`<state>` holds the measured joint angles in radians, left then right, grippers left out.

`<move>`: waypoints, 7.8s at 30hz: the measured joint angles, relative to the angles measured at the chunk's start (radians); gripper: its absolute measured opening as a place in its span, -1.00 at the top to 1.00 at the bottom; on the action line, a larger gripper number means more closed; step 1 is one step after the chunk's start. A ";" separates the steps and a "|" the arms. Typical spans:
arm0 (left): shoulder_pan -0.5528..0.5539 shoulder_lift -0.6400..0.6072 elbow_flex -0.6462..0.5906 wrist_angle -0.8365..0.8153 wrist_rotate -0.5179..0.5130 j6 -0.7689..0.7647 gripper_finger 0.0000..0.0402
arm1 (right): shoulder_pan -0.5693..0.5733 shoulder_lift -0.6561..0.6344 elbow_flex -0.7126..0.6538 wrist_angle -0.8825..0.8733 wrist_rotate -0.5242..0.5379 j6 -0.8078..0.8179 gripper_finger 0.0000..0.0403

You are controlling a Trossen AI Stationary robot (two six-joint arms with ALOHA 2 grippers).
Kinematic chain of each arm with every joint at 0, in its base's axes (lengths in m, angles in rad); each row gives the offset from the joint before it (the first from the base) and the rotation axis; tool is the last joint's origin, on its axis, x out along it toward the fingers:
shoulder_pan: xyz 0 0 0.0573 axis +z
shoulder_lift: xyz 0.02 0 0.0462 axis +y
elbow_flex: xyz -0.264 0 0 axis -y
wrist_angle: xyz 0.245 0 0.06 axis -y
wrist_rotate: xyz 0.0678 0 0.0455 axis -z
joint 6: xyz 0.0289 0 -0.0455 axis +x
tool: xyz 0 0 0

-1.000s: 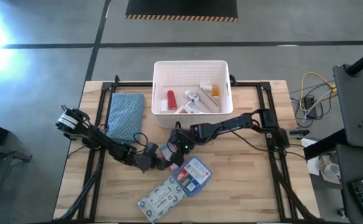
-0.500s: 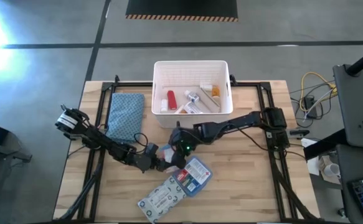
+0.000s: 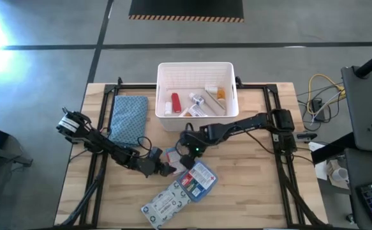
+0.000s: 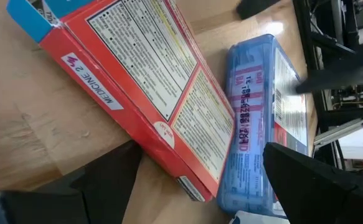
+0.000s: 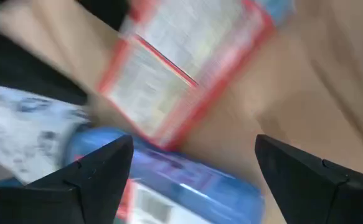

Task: Pick & place medical supplies in basket/bin
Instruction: Put the red medicine box into the white bin, then put the blue first aid kit into the white bin

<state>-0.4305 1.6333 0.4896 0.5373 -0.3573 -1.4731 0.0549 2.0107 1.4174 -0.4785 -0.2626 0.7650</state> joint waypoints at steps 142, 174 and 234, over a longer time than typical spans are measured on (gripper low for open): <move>-0.206 -0.595 0.443 -0.635 -0.718 0.772 0.93 | 0.111 -0.559 -0.262 0.429 0.761 -0.202 0.44; 0.239 -0.441 0.808 -1.351 -0.061 0.825 -0.01 | 0.181 -0.629 -0.262 0.197 0.701 -0.197 0.31; 0.059 0.315 0.925 -1.164 0.303 0.705 -0.01 | 0.587 -0.239 -0.603 0.518 0.734 1.086 -0.60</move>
<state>-0.3715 1.9479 1.4147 -0.6271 -0.0542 -0.7685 0.6418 1.7714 0.8143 0.0393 0.4709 1.8507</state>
